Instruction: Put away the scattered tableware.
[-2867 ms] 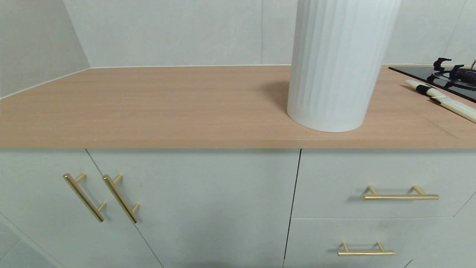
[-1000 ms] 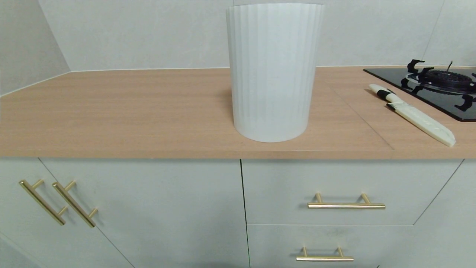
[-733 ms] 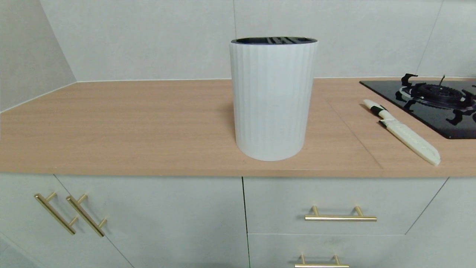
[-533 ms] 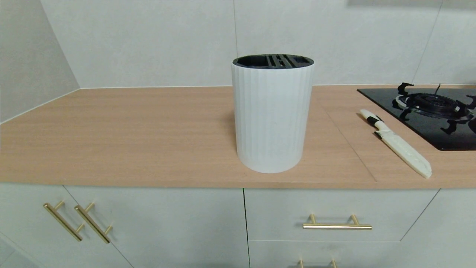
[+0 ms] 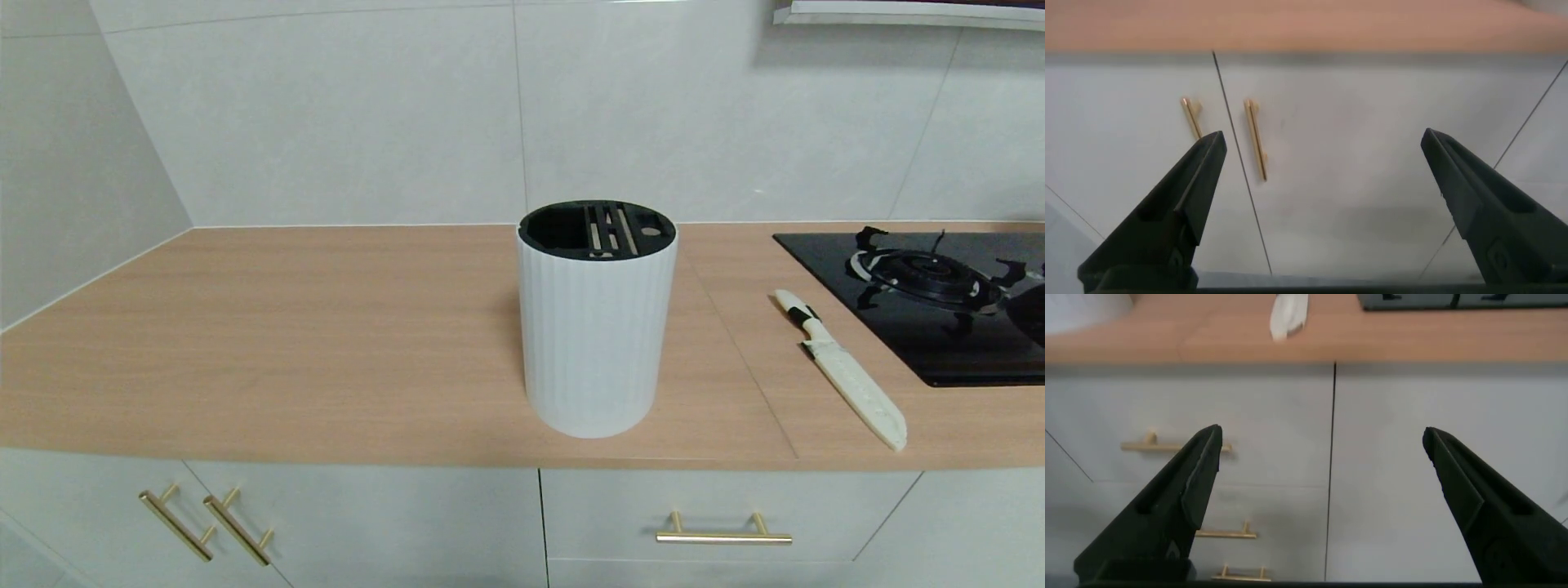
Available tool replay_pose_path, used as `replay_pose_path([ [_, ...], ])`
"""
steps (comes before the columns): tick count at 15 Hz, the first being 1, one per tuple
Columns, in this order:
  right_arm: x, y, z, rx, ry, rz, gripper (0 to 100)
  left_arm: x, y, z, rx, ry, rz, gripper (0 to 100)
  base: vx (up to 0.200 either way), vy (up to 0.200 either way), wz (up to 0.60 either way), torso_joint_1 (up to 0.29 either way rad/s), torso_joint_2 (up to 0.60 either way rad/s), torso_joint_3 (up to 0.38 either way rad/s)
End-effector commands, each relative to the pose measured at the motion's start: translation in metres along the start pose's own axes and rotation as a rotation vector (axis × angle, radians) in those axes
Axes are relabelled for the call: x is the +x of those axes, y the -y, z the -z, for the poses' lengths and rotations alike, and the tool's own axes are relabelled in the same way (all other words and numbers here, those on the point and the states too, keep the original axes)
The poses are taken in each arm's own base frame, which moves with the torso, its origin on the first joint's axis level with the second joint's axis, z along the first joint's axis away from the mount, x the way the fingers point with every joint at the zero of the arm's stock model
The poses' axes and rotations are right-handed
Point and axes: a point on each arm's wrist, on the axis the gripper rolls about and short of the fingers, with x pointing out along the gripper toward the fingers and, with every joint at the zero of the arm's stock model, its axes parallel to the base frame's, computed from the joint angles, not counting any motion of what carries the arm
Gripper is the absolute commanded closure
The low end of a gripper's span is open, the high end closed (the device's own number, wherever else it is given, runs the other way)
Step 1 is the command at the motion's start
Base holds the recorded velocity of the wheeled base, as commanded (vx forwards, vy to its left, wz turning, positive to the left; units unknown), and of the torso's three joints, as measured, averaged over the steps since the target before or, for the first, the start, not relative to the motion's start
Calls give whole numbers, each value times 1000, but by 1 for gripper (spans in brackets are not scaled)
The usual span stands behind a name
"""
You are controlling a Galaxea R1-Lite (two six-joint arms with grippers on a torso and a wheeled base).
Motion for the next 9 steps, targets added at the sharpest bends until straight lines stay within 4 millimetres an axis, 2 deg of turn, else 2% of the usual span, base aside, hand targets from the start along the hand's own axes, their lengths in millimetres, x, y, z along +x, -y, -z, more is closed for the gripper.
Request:
replay_pose_path([
  [1, 0, 0, 0, 0, -1, 0, 0, 0, 0, 0, 0, 0, 0, 0, 0, 0, 0, 212, -486, -286],
  [9, 0, 0, 0, 0, -1, 0, 0, 0, 0, 0, 0, 0, 0, 0, 0, 0, 0, 237, -527, -287],
])
